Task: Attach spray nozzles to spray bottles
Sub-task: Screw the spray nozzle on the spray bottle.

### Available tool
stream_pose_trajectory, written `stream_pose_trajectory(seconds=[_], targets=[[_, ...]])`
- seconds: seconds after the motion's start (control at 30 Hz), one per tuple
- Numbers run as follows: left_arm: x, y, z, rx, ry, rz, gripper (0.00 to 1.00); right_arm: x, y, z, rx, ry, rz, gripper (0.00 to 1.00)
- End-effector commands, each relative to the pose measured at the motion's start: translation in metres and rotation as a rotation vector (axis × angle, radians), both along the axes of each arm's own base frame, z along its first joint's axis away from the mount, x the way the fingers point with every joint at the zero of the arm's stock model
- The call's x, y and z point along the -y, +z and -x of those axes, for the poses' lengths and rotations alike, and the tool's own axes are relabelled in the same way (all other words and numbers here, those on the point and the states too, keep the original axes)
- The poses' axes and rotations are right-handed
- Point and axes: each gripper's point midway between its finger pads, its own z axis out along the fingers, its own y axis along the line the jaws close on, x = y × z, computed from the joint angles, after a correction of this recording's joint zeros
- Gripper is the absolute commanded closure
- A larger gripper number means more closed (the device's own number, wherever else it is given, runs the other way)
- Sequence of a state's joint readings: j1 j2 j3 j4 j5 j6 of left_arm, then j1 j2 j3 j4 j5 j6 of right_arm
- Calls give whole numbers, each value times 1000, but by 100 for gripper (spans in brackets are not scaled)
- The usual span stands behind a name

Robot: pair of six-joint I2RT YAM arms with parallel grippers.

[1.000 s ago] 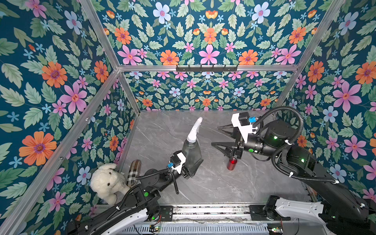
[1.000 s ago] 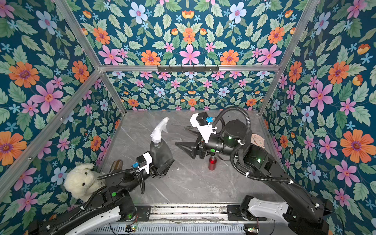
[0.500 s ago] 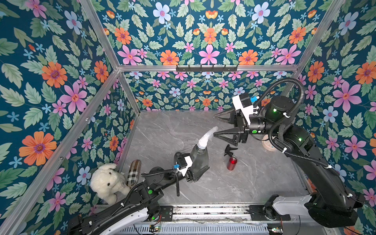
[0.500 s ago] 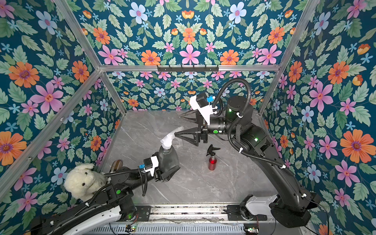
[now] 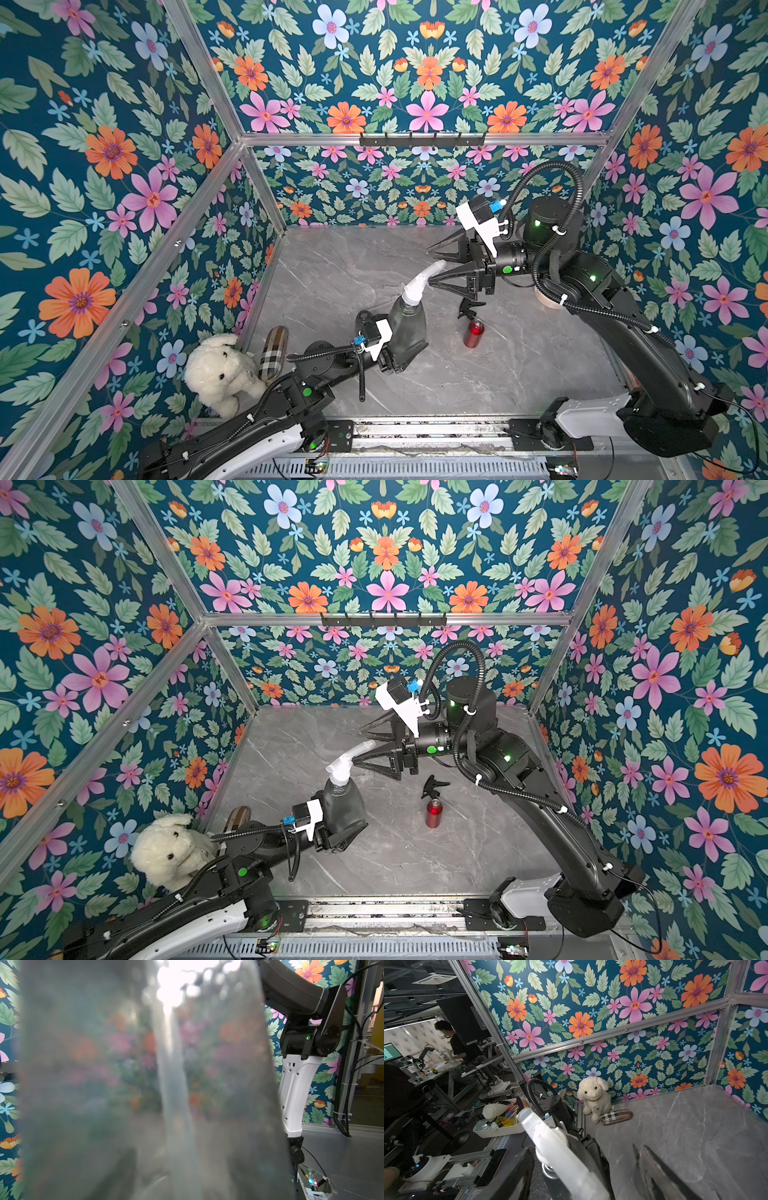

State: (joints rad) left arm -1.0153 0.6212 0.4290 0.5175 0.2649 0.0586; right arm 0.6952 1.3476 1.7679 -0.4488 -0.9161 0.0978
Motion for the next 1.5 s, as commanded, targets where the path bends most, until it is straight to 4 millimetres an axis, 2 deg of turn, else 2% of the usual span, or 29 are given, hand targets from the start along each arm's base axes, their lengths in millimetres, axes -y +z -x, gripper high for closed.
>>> stream_pose_trajectory(seconds=[0.0, 0.33, 0.6, 1.07, 1.47], targets=[[-2, 10, -1, 22, 11, 22, 100, -1, 0, 12, 20, 57, 13, 25], [2, 5, -7, 11, 35, -25, 100, -7, -15, 13, 45, 21, 105, 37], [4, 1, -11, 4, 48, -46, 100, -8, -12, 12, 54, 9, 110, 49], [8, -10, -18, -7, 74, -99, 100, -15, -21, 2, 86, -68, 193, 72], [-4, -1, -23, 5, 133, -36, 100, -27, -35, 4, 144, -118, 228, 88]])
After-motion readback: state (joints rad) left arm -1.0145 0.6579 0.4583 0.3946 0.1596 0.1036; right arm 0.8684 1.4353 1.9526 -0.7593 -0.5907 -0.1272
